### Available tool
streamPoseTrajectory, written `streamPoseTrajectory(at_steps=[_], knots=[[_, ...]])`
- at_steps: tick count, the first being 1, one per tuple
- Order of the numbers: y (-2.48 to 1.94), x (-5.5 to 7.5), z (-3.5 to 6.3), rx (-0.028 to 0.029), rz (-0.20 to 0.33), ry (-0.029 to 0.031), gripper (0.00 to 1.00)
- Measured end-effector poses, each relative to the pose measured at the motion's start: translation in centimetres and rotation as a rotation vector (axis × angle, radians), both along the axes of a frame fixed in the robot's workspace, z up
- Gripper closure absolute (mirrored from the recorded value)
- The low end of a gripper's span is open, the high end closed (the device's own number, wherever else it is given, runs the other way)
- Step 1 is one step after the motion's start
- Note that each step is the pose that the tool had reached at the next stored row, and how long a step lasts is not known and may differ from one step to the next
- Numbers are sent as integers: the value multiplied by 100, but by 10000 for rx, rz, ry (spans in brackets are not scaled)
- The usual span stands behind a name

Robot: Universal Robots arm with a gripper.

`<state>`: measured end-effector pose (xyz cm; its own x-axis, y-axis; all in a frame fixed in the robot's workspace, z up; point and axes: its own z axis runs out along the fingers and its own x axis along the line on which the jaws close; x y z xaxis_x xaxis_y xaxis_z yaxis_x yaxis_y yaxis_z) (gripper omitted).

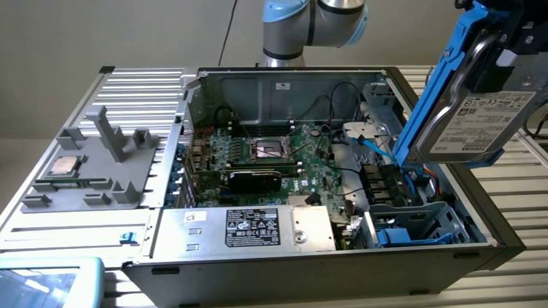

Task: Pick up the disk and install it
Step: 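Insert the disk into the insertion slot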

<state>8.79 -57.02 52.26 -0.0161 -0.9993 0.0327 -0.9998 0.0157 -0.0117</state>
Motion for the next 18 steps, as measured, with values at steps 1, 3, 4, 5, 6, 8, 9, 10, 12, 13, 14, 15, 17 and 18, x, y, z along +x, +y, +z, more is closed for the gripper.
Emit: streamPoseTrajectory(at_steps=[1,3,4,5,6,8,9,10,12,13,14,15,17,18], knots=[[-6,0,-12,6,-24,11,63],[-17,0,-33,30,-63,36,63],[-23,0,-44,47,-81,48,63],[-30,0,-55,66,-99,56,63],[-38,0,-67,92,-118,62,63],[-54,0,-90,152,-162,65,63],[-63,0,-103,184,-192,65,63],[-70,0,-117,218,-225,65,63],[-84,0,-143,279,-294,65,63],[-92,0,-158,296,-332,65,63],[-100,0,-174,301,-373,64,63],[-103,0,-190,300,-409,64,63],[-107,0,-221,303,-448,63,63],[-115,0,-236,309,-463,63,63]])
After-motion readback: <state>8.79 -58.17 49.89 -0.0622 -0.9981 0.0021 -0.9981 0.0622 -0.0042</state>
